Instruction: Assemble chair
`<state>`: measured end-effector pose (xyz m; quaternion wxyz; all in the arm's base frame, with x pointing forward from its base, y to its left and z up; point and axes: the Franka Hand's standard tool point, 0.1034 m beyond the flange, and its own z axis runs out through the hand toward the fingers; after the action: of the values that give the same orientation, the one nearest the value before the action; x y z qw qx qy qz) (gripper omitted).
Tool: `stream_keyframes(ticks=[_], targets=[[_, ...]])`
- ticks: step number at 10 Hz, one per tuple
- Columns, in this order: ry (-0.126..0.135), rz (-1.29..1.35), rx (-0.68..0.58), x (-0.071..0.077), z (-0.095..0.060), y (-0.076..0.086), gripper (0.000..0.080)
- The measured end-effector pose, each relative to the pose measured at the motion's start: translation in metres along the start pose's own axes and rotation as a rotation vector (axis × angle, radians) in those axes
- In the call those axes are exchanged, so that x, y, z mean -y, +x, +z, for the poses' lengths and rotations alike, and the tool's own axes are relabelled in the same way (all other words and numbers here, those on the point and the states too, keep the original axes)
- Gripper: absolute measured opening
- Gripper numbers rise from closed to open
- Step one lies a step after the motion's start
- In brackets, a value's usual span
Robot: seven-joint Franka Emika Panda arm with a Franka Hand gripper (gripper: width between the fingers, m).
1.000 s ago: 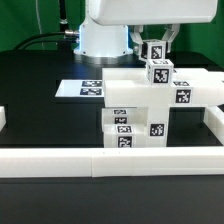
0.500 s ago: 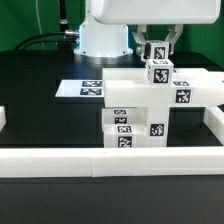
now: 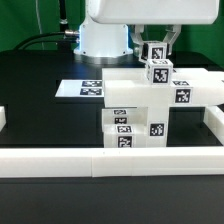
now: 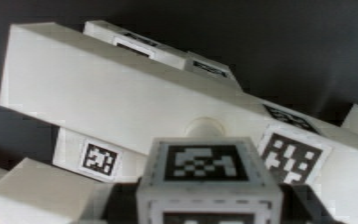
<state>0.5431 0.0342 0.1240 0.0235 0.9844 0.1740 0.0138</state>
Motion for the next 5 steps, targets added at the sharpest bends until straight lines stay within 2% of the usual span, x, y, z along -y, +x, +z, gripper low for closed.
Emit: stream_keyframes(ticks=[5], targets=[[0.008,0.023,0.010,0.0012,0.0011,-0.0070,0.0282]])
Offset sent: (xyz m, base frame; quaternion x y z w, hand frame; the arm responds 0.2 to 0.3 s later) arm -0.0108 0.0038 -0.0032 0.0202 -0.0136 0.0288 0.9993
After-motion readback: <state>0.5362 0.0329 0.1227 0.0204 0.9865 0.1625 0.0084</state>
